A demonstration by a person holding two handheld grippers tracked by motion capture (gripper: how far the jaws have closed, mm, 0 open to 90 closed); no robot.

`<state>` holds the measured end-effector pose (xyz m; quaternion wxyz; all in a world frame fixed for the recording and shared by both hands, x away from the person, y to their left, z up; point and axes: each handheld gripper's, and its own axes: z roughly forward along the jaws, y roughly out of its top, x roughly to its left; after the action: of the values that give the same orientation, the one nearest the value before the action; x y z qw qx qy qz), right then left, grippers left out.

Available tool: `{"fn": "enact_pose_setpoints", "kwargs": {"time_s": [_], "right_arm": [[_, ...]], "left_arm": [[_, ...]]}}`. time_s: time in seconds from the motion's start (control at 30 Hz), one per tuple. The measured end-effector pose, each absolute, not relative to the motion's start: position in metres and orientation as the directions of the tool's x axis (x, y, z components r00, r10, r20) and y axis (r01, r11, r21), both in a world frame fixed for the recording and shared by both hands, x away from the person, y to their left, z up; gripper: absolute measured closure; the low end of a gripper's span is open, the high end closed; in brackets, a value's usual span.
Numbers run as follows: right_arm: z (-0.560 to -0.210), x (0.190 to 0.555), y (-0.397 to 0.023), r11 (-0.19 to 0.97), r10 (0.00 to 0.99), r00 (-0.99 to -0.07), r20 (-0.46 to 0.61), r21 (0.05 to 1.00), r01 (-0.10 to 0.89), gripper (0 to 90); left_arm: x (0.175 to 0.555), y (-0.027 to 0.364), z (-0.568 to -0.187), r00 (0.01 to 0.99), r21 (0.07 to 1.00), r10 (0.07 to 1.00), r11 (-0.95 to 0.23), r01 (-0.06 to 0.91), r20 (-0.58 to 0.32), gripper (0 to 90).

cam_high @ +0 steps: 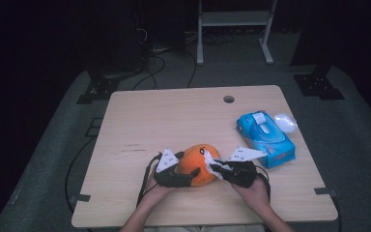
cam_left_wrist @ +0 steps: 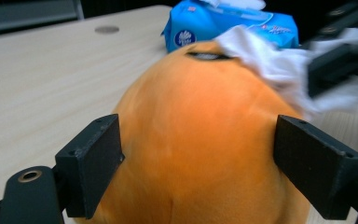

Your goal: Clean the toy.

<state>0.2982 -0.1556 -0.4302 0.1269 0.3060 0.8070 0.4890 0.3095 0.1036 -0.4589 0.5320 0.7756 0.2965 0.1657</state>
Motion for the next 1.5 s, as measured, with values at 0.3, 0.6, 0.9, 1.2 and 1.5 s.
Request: {"fn": "enact_pose_setpoints", "kwargs": {"time_s": [0.3, 0.6, 0.9, 1.2, 1.5], "right_arm": [[-0.428, 0.322, -0.188, 0.255, 0.679, -0.718, 0.153, 0.867, 0.427, 79.7], [-0.426, 0.32, -0.18, 0.26, 0.65, -0.743, 0.159, 0.873, 0.414, 79.9], [-0.424, 0.306, -0.175, 0.307, 0.627, -0.77, 0.123, 0.869, 0.388, 80.2], [-0.428, 0.318, -0.19, 0.222, 0.659, -0.722, 0.21, 0.863, 0.454, 80.1], [-0.435, 0.324, -0.192, 0.22, 0.672, -0.704, 0.231, 0.845, 0.488, 80.3]], "left_arm": [[0.298, 0.087, -0.459, 0.807, 0.915, 0.588, -0.356, 0.191, 0.06, 24.6], [0.3, 0.09, -0.458, 0.836, 0.915, 0.547, -0.355, 0.19, 0.039, 21.0], [0.3, 0.091, -0.459, 0.825, 0.919, 0.564, -0.346, 0.188, 0.044, 18.1], [0.294, 0.084, -0.461, 0.843, 0.906, 0.53, -0.395, 0.153, 0.089, 18.0], [0.304, 0.098, -0.456, 0.823, 0.931, 0.568, -0.301, 0.206, 0.002, 16.9]]}}
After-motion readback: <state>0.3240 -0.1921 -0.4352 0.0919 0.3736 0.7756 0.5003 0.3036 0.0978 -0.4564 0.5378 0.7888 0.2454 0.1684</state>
